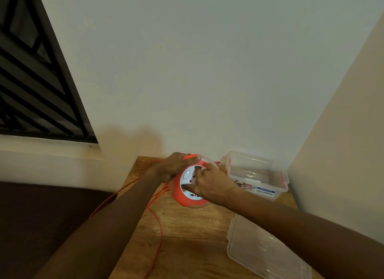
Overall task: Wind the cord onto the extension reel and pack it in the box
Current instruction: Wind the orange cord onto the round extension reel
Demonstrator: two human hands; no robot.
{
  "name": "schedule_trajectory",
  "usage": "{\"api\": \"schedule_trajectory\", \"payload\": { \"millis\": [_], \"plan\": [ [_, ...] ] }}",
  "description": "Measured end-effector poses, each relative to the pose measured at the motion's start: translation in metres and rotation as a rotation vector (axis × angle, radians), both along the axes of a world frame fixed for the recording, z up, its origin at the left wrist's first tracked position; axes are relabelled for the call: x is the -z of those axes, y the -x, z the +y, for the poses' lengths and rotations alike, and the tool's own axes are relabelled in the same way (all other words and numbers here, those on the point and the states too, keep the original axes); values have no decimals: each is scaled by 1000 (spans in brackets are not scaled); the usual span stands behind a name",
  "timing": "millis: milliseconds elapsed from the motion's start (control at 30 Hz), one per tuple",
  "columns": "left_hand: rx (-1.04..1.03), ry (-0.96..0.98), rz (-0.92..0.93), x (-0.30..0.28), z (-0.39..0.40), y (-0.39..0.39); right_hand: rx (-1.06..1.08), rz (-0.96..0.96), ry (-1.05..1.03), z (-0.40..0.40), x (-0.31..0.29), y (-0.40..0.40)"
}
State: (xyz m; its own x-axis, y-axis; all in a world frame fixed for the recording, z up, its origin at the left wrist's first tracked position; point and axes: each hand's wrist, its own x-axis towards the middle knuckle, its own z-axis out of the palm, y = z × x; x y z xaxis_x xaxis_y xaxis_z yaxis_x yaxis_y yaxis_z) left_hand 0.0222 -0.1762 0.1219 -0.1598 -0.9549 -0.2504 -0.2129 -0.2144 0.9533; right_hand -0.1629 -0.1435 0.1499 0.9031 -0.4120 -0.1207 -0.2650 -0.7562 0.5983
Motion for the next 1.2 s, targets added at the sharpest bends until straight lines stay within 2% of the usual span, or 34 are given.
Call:
{"api": "schedule_trajectory", "payload": {
  "millis": [100,167,300,367,433,500,600,700,800,867,933,1200],
  "plan": [
    [-9,1,39,-4,-3,-5,48,-122,-36,-4,2,-4],
    [-64,20,102,-8,-7,-9,92,-280,-49,-10,-1,-7],
    [-235,89,242,-17,-14,-3,325,-592,-16,-22,-11,-12],
    [-356,126,307,-19,-18,3,534,-850,-175,-25,-13,-18],
    [-405,144,298,-17,-18,5,696,-1086,-478,-27,-12,-22],
    [-377,140,231,-12,-17,3,717,-1151,-676,-23,-10,-21],
    [-312,101,214,-9,-15,-2,721,-1087,-754,-8,-2,-14],
    [-291,79,194,-9,-16,-7,597,-973,-456,-2,-6,-2],
    [-253,50,162,-9,-15,-14,282,-689,-213,-2,-17,14],
    [-220,25,161,-6,-12,-14,132,-495,-200,-3,-17,22],
    [-173,6,148,-5,-10,-12,88,-352,-245,-3,-13,21],
    [36,-45,65,-9,-8,-3,-110,14,-117,-4,-26,21]
  ]
}}
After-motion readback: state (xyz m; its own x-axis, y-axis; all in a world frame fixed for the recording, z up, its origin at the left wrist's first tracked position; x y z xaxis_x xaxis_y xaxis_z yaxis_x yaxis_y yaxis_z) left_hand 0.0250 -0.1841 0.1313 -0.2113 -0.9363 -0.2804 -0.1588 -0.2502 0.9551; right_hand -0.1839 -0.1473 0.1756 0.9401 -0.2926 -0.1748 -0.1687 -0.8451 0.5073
